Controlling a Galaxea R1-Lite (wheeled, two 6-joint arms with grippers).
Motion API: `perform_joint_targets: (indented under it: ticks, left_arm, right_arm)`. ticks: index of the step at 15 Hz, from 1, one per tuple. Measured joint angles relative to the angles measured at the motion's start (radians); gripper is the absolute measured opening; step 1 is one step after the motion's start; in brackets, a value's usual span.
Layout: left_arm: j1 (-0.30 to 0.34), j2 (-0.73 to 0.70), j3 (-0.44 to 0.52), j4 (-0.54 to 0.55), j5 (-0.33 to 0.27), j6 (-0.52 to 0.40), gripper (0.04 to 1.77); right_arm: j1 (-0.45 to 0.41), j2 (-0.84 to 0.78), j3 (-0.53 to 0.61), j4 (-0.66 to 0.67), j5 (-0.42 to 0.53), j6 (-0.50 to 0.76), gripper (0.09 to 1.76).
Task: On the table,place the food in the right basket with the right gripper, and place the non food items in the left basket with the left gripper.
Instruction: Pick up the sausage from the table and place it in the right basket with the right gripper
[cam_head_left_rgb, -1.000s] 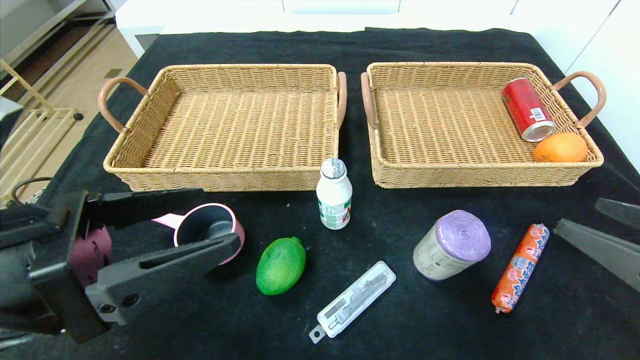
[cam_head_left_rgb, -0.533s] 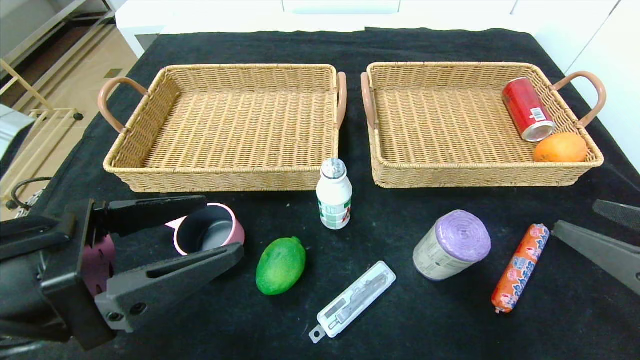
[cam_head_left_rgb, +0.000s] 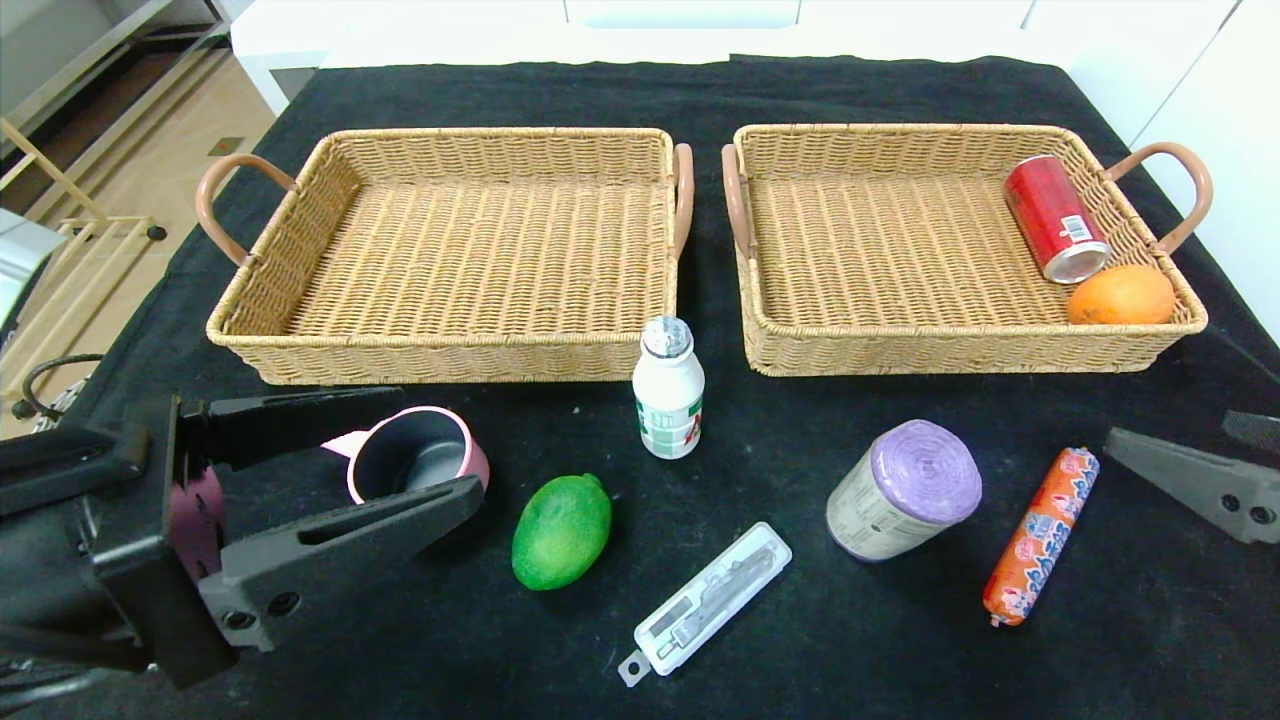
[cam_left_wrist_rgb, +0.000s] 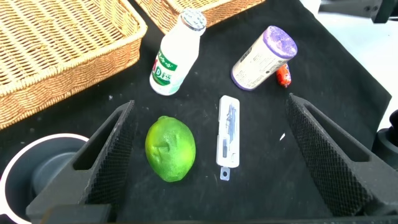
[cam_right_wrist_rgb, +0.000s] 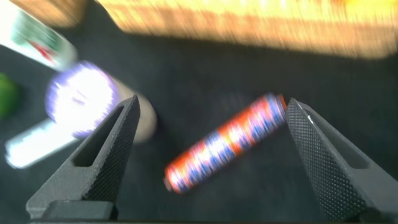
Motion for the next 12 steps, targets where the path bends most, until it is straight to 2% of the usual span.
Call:
perform_joint_targets:
  ticks: [5,9,12]
  left_arm:
    - [-0.002,0.000,0.001,0.007,0.000,0.001,1.72]
    - [-0.002,0.000,0.002,0.010,0.000,0.001,1.72]
    - [-0.002,0.000,0.002,0.010,0.000,0.002,1.72]
  right_arm:
    - [-0.043,0.095,-0.238,0.427,-0.134,0.266,1.71]
    - [-0.049,0.204,-0.314,0.499,-0.153,0.402,1.71]
    - [-0.050,0.300,-0.439,0.651,-0.128,0.561,1.71]
